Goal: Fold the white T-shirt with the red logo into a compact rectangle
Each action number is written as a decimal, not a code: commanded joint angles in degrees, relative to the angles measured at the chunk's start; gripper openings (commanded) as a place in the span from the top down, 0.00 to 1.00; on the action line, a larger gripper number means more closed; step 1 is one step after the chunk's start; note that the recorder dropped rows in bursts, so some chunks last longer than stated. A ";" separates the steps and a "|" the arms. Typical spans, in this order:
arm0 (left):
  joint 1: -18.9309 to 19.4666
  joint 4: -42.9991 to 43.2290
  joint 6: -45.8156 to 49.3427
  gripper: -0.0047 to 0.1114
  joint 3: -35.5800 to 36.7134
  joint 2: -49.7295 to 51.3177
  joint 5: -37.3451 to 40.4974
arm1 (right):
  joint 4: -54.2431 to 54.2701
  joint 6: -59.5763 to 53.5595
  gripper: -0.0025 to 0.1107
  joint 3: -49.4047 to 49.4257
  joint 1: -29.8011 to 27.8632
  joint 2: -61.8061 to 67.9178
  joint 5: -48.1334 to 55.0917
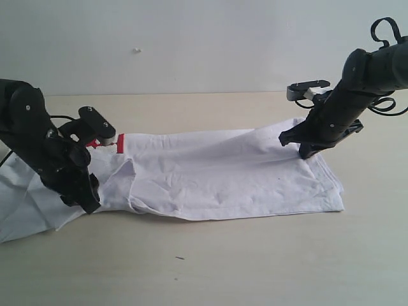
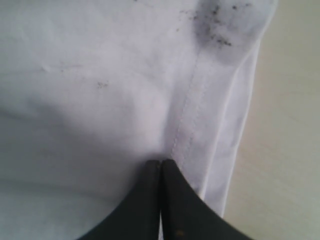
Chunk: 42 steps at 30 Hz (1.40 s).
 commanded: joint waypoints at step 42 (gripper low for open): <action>0.30 39.14 3.54 0.73 -3.72 5.88 -18.29 | 0.65 -0.55 0.98 0.45 -0.01 1.26 0.92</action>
